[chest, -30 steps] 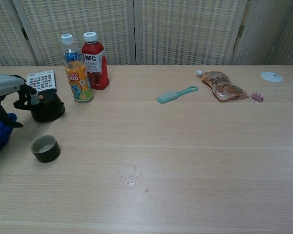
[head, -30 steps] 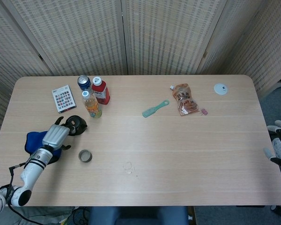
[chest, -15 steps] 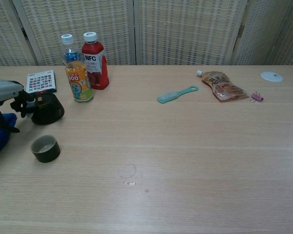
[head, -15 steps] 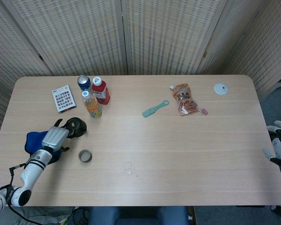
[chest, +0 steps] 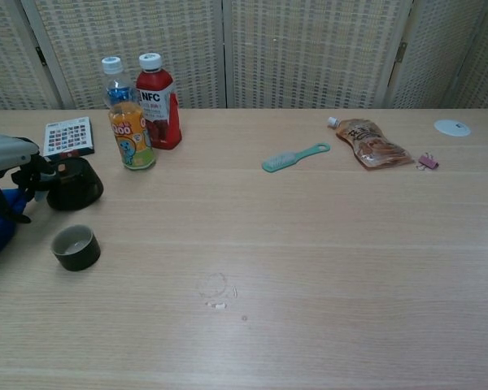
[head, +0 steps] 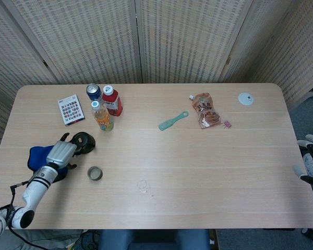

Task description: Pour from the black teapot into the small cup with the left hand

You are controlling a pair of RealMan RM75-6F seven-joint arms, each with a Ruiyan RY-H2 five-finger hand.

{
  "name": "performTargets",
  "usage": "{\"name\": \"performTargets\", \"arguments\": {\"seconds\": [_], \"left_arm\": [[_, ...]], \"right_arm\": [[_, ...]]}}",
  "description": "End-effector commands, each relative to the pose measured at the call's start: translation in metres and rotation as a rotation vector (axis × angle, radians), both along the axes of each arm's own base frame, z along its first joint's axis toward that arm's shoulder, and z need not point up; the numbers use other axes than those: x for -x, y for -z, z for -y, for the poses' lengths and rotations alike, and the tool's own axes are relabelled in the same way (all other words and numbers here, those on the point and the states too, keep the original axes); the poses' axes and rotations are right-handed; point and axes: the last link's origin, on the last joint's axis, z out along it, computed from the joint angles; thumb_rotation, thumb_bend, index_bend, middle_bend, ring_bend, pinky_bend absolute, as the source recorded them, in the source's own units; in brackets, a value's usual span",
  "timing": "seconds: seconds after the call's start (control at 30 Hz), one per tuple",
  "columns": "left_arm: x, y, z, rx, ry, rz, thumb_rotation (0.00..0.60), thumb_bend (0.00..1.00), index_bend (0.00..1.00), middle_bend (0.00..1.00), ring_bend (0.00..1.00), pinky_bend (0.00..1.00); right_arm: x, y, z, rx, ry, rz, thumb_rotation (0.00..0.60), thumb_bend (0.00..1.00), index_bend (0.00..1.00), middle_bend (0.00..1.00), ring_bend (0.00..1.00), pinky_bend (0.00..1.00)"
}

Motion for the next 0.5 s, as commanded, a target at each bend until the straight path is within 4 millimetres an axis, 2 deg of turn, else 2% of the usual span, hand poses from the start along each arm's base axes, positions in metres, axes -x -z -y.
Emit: {"name": "performTargets", "arguments": {"seconds": [0.03, 0.37, 0.5], "left_arm": [[0.0001, -0.0008, -0.0008, 0.001, -0.002, 0.002, 0.6, 0.2, 0.6, 0.58, 0.48, 0.0], [0.0053, 0.0, -0.0005, 0.024, -0.025, -0.026, 0.6, 0.2, 0.62, 0.6, 0.49, 0.0], [0.0063, -0.0008, -0.0003, 0.024, -0.032, -0.023, 0.6, 0.2, 0.66, 0.64, 0.52, 0.0]], "right_arm": [[-0.0004, 0.0, -0.0001, 0.0, -0.001, 0.0, 0.6, 0.16, 0.32, 0.23, 0.2, 0.18], [-0.0008, 0.0018, 0.0012, -0.002, 0.002, 0.0, 0.6, 0.16, 0.32, 0.23, 0.2, 0.18], [-0.0003, 0.0022, 0.0016, -0.002, 0.004, 0.0, 0.6, 0.16, 0.32, 0.23, 0.2, 0.18]]}}
